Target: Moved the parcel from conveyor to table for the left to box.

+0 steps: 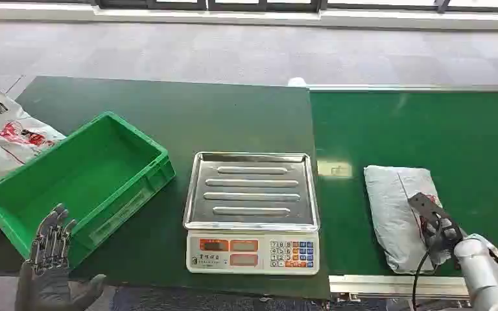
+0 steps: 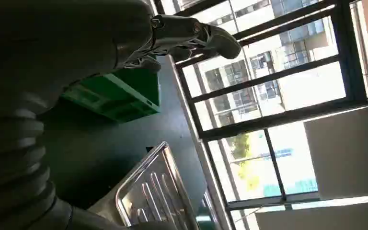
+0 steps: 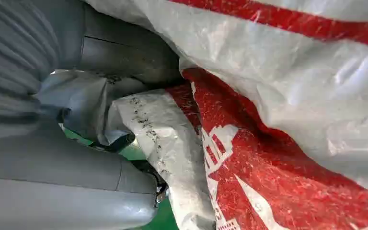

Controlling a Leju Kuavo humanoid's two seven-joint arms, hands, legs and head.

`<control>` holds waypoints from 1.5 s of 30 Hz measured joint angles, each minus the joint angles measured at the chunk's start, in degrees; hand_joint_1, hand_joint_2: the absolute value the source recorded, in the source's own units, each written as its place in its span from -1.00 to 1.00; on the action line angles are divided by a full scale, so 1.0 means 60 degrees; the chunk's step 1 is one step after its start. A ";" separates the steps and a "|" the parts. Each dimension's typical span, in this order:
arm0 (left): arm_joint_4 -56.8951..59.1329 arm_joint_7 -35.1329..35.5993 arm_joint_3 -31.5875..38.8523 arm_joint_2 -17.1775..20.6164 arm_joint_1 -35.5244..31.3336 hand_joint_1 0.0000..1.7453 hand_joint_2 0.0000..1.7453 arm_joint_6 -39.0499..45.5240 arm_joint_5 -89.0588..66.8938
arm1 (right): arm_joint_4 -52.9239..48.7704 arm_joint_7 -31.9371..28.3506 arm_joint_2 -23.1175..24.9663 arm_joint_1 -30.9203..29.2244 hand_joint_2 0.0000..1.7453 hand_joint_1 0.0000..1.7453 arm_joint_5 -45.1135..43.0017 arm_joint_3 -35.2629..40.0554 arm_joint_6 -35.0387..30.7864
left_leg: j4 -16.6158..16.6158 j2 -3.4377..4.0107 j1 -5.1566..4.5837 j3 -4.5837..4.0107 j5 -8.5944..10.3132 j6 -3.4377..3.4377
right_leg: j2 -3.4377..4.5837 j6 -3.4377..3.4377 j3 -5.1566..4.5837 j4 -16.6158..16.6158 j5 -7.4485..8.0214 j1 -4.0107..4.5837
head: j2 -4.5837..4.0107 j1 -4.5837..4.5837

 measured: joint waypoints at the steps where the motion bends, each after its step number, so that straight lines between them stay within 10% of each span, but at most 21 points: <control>1: 0.0000 -0.0004 0.0007 0.0000 0.0001 -1.00 1.00 0.0000 -0.0004 | 0.0022 -0.0029 0.0025 -0.0009 1.00 1.00 -0.0025 0.0036 0.0000 | 0.0000 0.0008 0.0001 0.0002 -0.0002 -0.0002 | 0.0010 0.0000 -0.0002 0.0000 0.0000 0.0002 | 0.0000 0.0000; 18: -0.0153 0.0055 0.0302 -0.0175 -0.0011 -1.00 1.00 -0.0532 -0.0171 | -0.0434 -0.1224 0.0488 0.0227 1.00 1.00 -0.1706 0.0189 -0.2573 | 0.0000 -0.0021 -0.0007 -0.0049 0.0034 0.0015 | -0.0023 0.0016 -0.0039 0.0004 0.0022 -0.0026 | 0.0000 0.0000; 31: -0.0106 -0.0415 0.0404 -0.0419 0.0000 -1.00 1.00 0.0251 -0.0171 | -0.7415 -0.2732 0.1096 0.2258 1.00 1.00 -0.6247 0.0171 -0.5183 | -0.0006 -0.0174 -0.0024 -0.0148 0.0102 0.0016 | -0.0153 0.0027 -0.0184 0.0021 0.0033 -0.0048 | 0.0000 0.0000; 45: -0.0087 -0.0477 0.0404 -0.0397 0.0133 -1.00 1.00 0.0379 -0.0146 | -0.9056 -0.2922 0.1096 0.2665 1.00 1.00 -0.6590 0.0597 -0.5399 | -0.0005 -0.0172 -0.0029 -0.0150 0.0105 0.0016 | -0.0152 0.0029 -0.0190 0.0020 0.0036 -0.0057 | 0.0000 0.0000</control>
